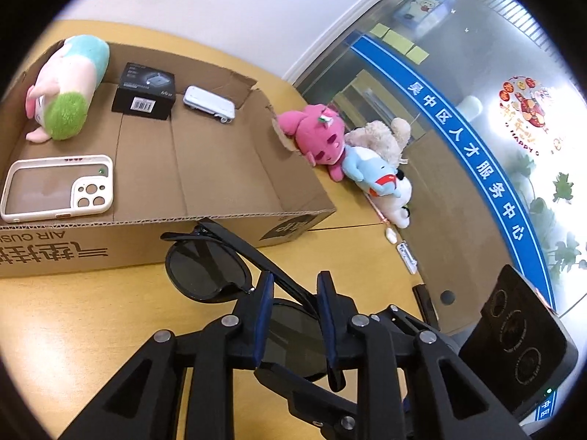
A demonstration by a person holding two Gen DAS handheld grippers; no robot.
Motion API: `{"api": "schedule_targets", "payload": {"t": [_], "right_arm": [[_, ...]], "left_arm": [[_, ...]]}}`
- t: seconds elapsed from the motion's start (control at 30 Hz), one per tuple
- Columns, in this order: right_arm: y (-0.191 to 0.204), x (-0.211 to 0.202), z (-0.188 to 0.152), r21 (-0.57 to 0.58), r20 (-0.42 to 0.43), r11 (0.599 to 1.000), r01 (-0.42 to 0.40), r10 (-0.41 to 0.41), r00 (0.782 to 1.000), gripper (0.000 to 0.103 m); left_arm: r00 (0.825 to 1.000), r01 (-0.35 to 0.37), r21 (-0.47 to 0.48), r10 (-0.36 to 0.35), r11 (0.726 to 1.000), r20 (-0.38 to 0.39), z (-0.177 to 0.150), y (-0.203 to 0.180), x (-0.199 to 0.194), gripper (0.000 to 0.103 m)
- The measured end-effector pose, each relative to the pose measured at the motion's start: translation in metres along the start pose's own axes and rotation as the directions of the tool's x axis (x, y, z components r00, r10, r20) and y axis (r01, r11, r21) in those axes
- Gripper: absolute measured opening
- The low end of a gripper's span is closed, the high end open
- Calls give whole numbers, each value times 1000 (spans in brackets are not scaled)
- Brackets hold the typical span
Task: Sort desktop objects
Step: 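Grasp the sunglasses frame with the right gripper and lift it, then lower the sunglasses into the box and open the right gripper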
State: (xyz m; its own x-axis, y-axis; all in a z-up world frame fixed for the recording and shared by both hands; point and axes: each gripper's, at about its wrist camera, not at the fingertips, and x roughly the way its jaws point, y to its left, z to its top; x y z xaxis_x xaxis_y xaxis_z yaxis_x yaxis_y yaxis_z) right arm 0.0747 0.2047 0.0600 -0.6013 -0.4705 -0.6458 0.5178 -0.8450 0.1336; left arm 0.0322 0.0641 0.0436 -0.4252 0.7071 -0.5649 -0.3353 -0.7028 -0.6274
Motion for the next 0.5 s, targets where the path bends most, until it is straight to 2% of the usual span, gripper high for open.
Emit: {"api": "schedule_targets", "payload": {"t": [0.13, 0.27, 0.5], "right_arm": [[5, -18, -2, 0, 26, 1000, -3, 3, 1000, 54], [12, -41, 4, -16, 88, 1000, 7, -5, 996, 54], [3, -44, 43, -24, 178, 999, 30, -25, 984, 54]], "left_arm": [[999, 22, 40, -24, 999, 40, -4, -19, -18, 22], [996, 26, 112, -35, 993, 80, 6, -38, -32, 20], [994, 8, 224, -31, 975, 101, 58, -54, -35, 18]]}}
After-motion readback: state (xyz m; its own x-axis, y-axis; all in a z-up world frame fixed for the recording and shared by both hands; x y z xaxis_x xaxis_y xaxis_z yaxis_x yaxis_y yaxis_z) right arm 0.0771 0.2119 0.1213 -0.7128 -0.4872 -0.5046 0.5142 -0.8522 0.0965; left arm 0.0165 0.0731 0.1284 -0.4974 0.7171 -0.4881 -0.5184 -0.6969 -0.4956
